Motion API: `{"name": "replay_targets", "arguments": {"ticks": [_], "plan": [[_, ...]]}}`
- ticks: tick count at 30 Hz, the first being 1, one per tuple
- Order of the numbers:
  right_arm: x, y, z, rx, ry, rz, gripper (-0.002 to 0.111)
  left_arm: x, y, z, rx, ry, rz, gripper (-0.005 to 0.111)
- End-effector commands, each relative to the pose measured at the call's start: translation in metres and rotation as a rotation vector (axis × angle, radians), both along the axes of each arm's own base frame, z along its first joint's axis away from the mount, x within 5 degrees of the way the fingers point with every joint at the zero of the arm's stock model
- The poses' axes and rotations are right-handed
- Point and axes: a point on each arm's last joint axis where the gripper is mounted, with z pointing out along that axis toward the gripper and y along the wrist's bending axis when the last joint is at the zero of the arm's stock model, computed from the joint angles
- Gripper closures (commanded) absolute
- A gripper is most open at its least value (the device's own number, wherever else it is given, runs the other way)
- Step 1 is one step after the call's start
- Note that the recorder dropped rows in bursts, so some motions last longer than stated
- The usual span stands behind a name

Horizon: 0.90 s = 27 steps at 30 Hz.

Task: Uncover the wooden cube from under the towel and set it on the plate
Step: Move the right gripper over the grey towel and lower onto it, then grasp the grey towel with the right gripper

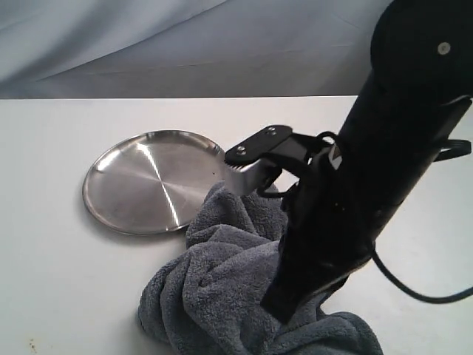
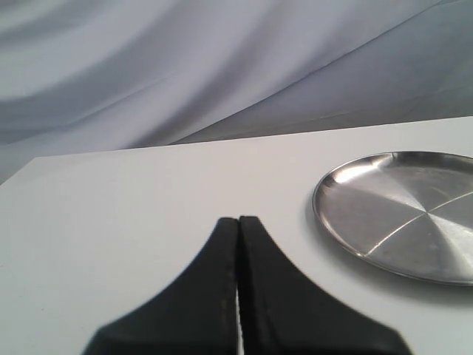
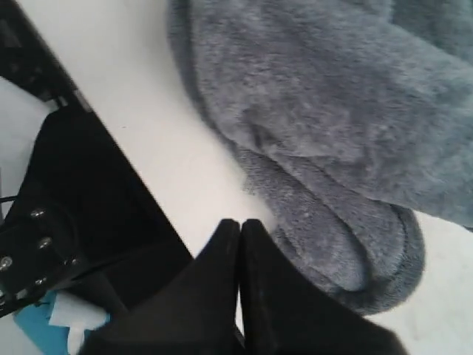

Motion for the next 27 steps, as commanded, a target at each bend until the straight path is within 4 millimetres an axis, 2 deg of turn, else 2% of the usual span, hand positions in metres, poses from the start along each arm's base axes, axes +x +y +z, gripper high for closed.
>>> {"name": "replay_targets", "arguments": {"ticks": [1,4,6,11,17,22,27], "plan": [[-0.017,0.013,0.001,0.027,0.002,0.099,0.108,0.000,0.000,0.000,-0.002,-0.012,0.003,0.107],[-0.027,0.020,0.001,0.009,-0.014,0.148,0.108,0.000,0.000,0.000,-0.002,-0.012,0.003,0.107],[-0.030,0.027,0.000,0.026,-0.044,0.152,0.104,0.000,0.000,0.000,-0.002,-0.012,0.003,0.107],[-0.034,0.041,-0.006,0.047,-0.061,0.132,0.081,0.000,0.000,0.000,-0.002,-0.012,0.003,0.107],[-0.031,0.055,-0.032,-0.008,0.004,0.106,0.060,0.000,0.000,0.000,-0.002,-0.012,0.003,0.107],[-0.026,0.069,-0.055,-0.002,0.056,0.066,0.057,0.000,0.000,0.000,-0.002,-0.012,0.003,0.107],[-0.022,0.075,-0.068,-0.006,0.051,0.054,0.057,0.000,0.000,0.000,-0.002,-0.012,0.003,0.107]]}}
